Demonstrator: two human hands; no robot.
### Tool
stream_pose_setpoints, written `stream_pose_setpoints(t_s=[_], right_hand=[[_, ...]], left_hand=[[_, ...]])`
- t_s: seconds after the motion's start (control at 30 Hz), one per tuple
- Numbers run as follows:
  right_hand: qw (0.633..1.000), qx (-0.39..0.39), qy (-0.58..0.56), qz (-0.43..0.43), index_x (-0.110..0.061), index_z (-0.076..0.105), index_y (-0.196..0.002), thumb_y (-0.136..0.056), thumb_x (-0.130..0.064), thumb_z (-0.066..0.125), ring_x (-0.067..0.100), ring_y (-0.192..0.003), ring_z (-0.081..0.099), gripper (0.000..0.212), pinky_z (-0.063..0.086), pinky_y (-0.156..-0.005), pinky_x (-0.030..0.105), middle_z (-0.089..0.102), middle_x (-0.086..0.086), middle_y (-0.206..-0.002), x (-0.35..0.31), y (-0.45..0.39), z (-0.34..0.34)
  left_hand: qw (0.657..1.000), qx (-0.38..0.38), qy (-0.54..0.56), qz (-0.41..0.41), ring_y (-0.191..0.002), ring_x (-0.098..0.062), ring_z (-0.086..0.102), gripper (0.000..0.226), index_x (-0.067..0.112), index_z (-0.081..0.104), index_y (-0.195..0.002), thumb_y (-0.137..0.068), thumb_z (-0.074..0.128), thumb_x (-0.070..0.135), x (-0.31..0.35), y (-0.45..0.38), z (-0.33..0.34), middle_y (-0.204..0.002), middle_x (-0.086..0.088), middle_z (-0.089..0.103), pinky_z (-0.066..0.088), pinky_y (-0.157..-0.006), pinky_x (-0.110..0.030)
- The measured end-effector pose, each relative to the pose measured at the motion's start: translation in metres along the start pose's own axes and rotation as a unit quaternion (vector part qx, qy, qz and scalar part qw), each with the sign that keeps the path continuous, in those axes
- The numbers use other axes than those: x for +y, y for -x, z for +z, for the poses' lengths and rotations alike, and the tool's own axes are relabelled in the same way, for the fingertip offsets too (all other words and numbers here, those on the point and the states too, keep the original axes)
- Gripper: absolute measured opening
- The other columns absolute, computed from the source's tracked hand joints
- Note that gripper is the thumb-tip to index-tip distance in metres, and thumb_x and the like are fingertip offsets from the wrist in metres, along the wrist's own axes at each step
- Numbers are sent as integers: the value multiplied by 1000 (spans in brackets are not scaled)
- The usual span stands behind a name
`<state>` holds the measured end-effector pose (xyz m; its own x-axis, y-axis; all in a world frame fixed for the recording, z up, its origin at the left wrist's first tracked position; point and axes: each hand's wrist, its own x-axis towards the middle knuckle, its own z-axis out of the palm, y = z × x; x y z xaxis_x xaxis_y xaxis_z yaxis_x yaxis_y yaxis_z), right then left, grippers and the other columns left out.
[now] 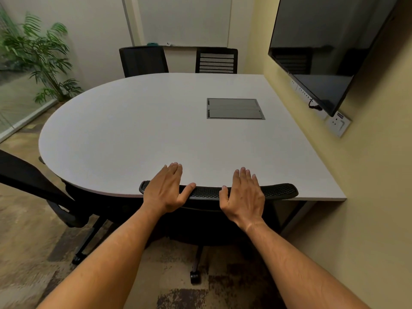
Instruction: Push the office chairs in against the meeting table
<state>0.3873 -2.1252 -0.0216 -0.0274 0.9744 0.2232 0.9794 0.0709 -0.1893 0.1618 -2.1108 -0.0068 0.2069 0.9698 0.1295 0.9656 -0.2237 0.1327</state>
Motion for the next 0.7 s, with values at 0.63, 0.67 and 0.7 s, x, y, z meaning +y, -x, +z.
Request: stream_pose_setpoints(t_s=[0.63,0.67,0.7], right_hand=[[998,0,19,-67,-11,2,-156,-92,-68,27,28,-151,1,89,3,-122,49,5,17,-163,-8,4,-34],[997,22,16,-76,-11,1,-155,-91,-68,28,28,-151,0,90,3,-122,49,4,16,-163,-14,1,-43],[996,34,22,-85,-12,0,-155,-91,-68,29,28,-151,-1,91,3,-122,49,2,16,-163,-17,-1,-50]], left_hand=[[999,39,7,24,-152,-27,-3,101,2,-4,-154,-85,8,75,-1,13,-21,-164,-19,0,-8,-121,-36],[998,58,2,25,-152,-26,-7,101,4,-7,-154,-85,6,75,0,11,-29,-164,-18,-4,-11,-121,-35],[997,68,-12,23,-152,-25,-11,100,6,-10,-154,-84,5,76,1,9,-35,-164,-17,-9,-13,-120,-35]])
